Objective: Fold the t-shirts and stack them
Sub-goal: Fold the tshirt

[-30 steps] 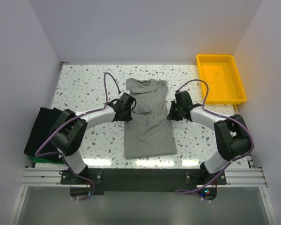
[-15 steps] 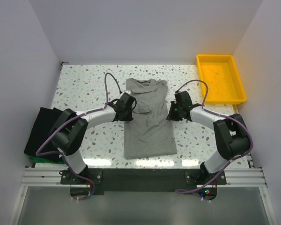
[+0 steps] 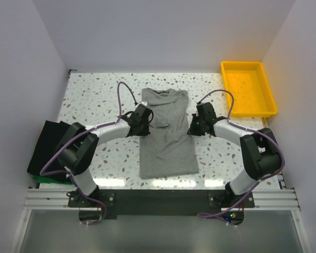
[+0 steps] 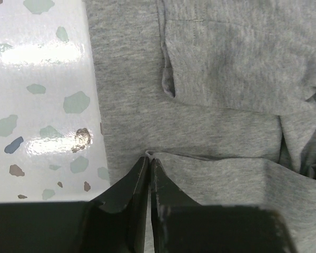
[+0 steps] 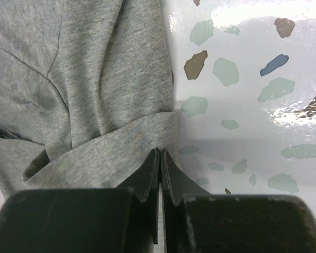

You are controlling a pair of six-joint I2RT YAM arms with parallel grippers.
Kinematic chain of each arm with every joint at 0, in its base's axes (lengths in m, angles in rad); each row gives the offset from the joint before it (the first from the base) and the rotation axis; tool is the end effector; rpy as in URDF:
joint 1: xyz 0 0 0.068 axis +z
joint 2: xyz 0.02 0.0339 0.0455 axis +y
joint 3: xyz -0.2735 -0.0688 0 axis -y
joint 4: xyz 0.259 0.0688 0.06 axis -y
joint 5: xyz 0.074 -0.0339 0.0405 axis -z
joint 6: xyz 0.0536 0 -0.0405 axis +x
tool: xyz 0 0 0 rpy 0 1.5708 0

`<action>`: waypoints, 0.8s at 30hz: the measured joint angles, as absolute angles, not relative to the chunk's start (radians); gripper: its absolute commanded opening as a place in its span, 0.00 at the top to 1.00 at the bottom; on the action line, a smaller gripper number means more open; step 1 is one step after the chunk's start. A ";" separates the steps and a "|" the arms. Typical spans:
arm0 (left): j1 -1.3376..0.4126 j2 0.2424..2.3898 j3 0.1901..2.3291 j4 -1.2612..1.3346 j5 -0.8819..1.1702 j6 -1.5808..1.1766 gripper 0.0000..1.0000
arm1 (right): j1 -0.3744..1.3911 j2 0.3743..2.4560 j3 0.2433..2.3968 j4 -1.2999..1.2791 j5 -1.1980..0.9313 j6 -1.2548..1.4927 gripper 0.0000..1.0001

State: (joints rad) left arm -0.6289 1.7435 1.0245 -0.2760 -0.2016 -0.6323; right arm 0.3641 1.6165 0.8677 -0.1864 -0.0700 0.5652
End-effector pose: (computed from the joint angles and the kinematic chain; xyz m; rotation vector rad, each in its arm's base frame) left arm 0.3058 -0.2091 0.1514 -0.0808 2.5512 -0.2371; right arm 0.3152 0.1241 0.1518 0.2282 2.5559 0.4585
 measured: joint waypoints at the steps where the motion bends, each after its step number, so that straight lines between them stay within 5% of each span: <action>1: -0.629 1.735 1.021 -0.271 -0.197 -0.632 0.92 | 0.364 1.617 0.868 -0.186 -0.070 0.566 1.00; 9: -0.629 1.606 0.970 -0.244 -0.188 -0.636 1.00 | 0.364 1.607 0.868 -0.187 -0.069 0.566 1.00; 24: -0.599 1.566 0.890 -0.251 -0.287 -0.696 1.00 | 0.364 1.506 0.867 -0.192 -0.007 0.566 1.00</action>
State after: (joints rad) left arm -0.5987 1.5658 0.8902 -0.2512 -0.2871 -0.6964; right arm 0.3645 1.5063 0.8665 -0.1917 -0.0074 0.5659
